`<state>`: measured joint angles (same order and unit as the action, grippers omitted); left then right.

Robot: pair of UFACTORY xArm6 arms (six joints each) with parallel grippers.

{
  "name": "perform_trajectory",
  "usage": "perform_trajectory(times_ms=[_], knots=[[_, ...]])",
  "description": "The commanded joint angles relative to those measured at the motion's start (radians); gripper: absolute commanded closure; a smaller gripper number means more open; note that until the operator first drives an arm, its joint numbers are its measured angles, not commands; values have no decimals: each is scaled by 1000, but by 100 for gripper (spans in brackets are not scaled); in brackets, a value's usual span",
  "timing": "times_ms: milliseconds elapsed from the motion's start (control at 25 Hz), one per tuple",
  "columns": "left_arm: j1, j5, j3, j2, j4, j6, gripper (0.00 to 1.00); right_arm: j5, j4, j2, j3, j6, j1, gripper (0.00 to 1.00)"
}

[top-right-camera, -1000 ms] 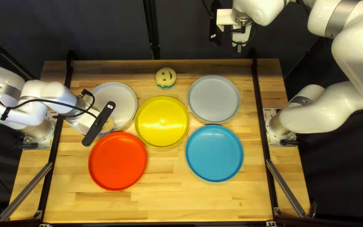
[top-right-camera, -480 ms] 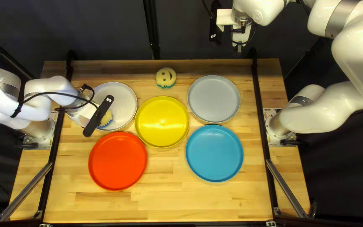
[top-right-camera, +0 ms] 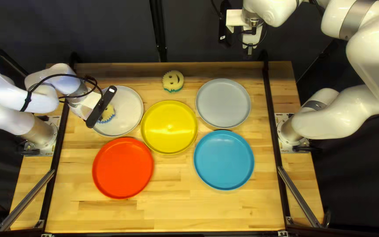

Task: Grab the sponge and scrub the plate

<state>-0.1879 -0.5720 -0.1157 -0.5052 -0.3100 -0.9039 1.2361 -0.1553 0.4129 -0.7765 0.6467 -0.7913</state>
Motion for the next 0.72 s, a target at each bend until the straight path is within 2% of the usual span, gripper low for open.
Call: perform_trajectory(times_ms=[40, 120, 240, 360, 520, 720], knots=[[109, 66, -9, 52, -64, 53, 100, 0, 0, 0, 0, 0, 0, 0], [148, 85, -37, 86, -73, 75, 100, 0, 0, 0, 0, 0, 0, 0], [134, 87, -61, 110, -70, 56, 100, 0, 0, 0, 0, 0, 0, 0], [43, 78, -56, 124, -84, -33, 100, 0, 0, 0, 0, 0, 0, 0], [-29, 34, -53, 98, -62, -62, 100, 0, 0, 0, 0, 0, 0, 0], [-166, -36, -68, 79, -26, -136, 100, 0, 0, 0, 0, 0, 0, 0]])
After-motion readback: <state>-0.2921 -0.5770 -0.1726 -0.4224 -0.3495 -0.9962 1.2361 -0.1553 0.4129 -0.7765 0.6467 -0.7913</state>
